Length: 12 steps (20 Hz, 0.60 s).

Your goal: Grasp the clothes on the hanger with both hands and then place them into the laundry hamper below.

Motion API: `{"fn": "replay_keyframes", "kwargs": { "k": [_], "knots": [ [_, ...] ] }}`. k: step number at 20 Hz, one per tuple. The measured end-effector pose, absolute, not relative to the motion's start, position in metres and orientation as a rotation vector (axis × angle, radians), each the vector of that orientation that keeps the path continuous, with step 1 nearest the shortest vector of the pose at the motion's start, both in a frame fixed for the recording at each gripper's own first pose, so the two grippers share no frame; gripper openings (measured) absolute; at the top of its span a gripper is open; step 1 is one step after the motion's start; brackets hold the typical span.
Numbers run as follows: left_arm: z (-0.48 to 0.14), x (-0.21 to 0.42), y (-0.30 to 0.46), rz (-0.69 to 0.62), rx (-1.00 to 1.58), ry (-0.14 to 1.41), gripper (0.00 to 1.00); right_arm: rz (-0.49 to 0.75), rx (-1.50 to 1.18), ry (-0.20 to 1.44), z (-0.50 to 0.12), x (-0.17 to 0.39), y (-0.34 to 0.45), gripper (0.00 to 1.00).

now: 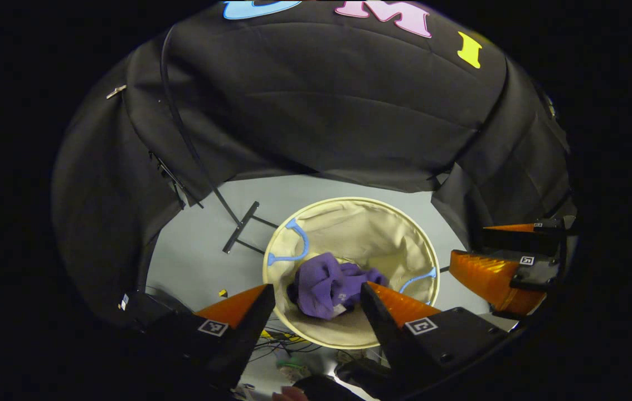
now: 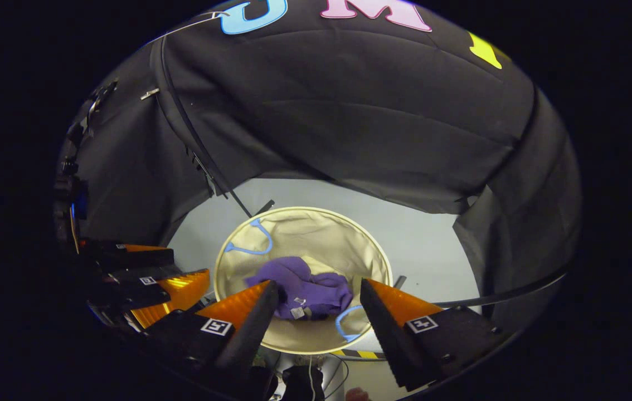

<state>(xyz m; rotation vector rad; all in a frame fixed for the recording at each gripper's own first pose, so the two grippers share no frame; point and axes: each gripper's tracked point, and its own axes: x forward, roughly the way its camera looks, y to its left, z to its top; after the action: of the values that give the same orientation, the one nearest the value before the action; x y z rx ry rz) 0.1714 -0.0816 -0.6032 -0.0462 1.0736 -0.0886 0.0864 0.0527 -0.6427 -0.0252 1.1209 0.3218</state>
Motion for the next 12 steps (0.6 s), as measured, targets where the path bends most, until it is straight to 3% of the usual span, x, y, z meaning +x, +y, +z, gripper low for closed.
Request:
{"fn": "replay_keyframes", "kwargs": {
  "k": [2,12],
  "knots": [
    [-0.6,0.173,-0.081,-0.086,-0.045,1.073,0.92,0.315,-0.022,1.121,-0.639,0.086,0.054,0.99],
    [-0.538,0.174,-0.084,-0.134,-0.072,0.974,0.94,0.256,-0.015,1.026,-0.585,0.088,0.04,0.99]
  ]
}}
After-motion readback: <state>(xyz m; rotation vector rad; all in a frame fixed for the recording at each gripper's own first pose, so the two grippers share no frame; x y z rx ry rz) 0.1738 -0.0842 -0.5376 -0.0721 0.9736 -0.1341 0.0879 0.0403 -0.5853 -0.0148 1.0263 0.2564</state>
